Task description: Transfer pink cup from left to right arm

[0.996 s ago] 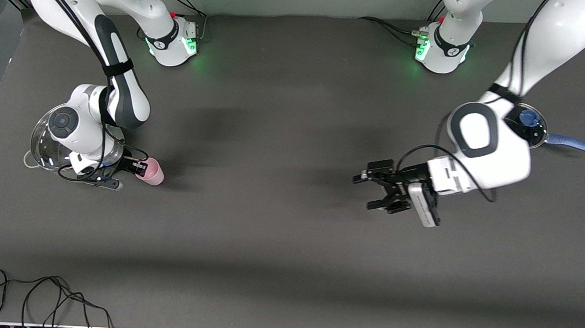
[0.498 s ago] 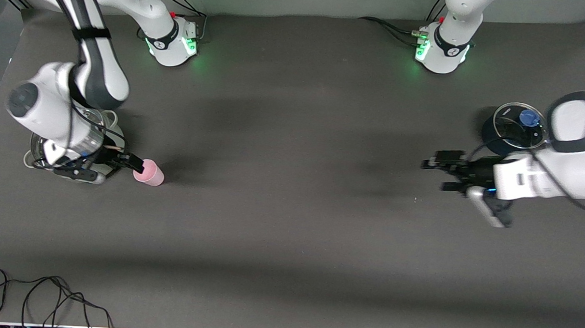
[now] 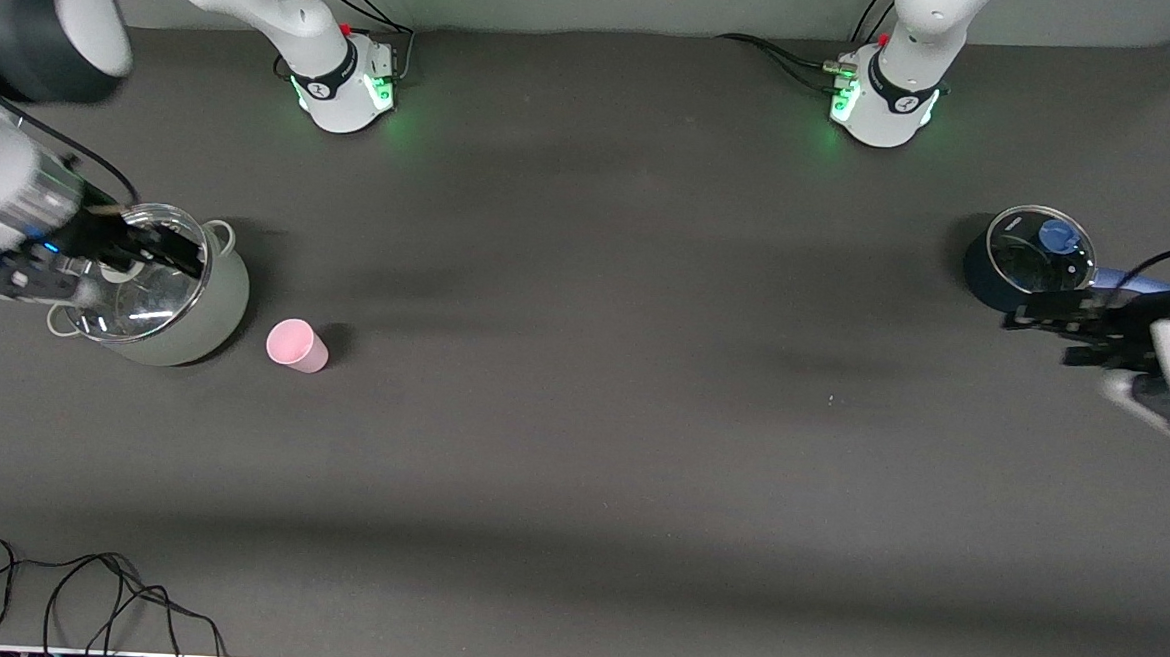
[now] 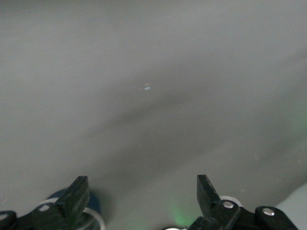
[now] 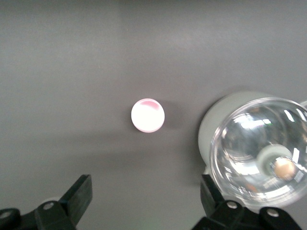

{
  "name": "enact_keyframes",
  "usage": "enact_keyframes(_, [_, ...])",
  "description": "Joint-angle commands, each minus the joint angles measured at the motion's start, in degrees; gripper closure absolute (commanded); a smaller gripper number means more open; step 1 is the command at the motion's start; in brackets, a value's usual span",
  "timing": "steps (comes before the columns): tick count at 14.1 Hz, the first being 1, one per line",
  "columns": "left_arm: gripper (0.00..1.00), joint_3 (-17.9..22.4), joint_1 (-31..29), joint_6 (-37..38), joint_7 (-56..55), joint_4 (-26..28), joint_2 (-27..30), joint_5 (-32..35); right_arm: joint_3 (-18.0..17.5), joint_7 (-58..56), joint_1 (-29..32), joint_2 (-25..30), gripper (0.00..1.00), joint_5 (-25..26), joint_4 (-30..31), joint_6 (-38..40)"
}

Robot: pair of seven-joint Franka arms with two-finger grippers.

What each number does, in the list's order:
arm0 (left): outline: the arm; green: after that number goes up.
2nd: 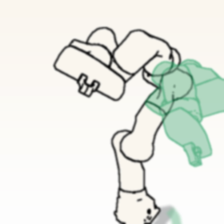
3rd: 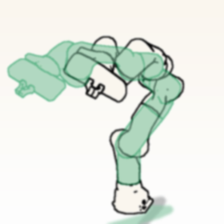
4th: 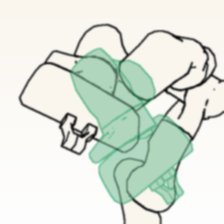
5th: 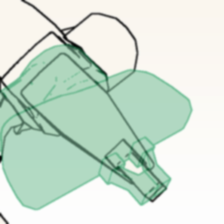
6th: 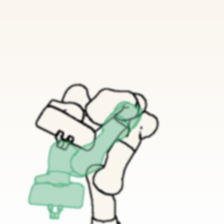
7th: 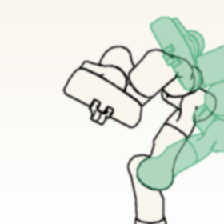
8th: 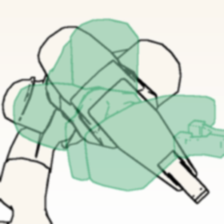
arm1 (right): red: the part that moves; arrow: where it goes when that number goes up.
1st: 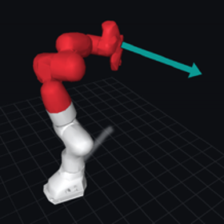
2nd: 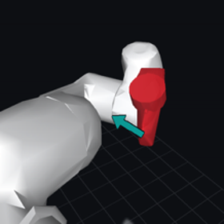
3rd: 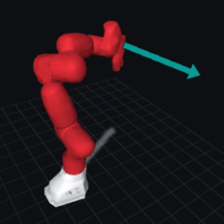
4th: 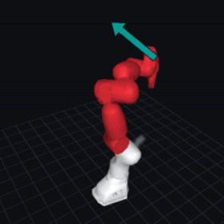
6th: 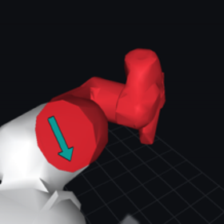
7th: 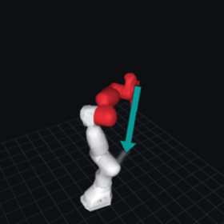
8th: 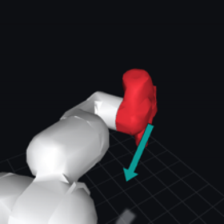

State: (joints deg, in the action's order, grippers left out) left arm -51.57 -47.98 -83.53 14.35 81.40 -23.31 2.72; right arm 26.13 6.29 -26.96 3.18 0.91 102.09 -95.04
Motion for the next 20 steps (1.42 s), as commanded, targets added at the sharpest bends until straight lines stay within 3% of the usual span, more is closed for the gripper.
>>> enact_keyframes(1, [0.00, 0.1, -2.3, 2.0, -4.4, -0.3, 2.7, 2.8, 1.6, 0.5, 0.2, -1.3, 0.00, 1.3, -8.3, 8.6])
enact_keyframes(3, [0.00, 0.0, -2.7, 4.9, -10.6, -0.1, 4.9, 5.5, 3.9, 0.4, 0.2, -1.6, 0.00, 0.6, -9.8, 9.2])
enact_keyframes(6, [0.00, 0.0, -3.3, 4.1, -12.1, 0.5, 9.3, 6.9, 4.1, 0.3, 0.1, -1.8, 0.00, 0.6, -9.8, 9.2])
enact_keyframes(12, [0.00, 0.4, -3.6, 0.3, -12.4, 9.3, 20.0, 4.3, 3.8, 0.2, 0.0, -1.7, 0.00, 0.6, -9.5, 9.6])
enact_keyframes(14, [0.00, 3.1, -3.6, -3.0, -12.4, 13.7, 24.3, 1.7, 3.7, 0.2, 0.1, -1.6, 0.00, 0.7, -9.5, 10.4])
enact_keyframes(16, [0.00, 8.8, -0.4, -4.3, -11.7, 14.3, 25.0, -2.1, 2.3, 0.2, 2.6, -1.9, 0.00, 0.6, -9.6, 10.4])
enact_keyframes(19, [0.00, 22.4, 14.5, -4.3, -11.4, 13.2, 24.1, -2.3, -17.2, 0.1, 20.8, -1.7, 0.00, 0.8, -10.0, 10.6])
enact_keyframes(20, [0.00, 25.3, 17.9, -3.8, -11.6, 12.3, 23.5, -2.3, -21.2, 0.1, 24.7, -1.7, 0.00, 0.9, -10.3, 10.5])
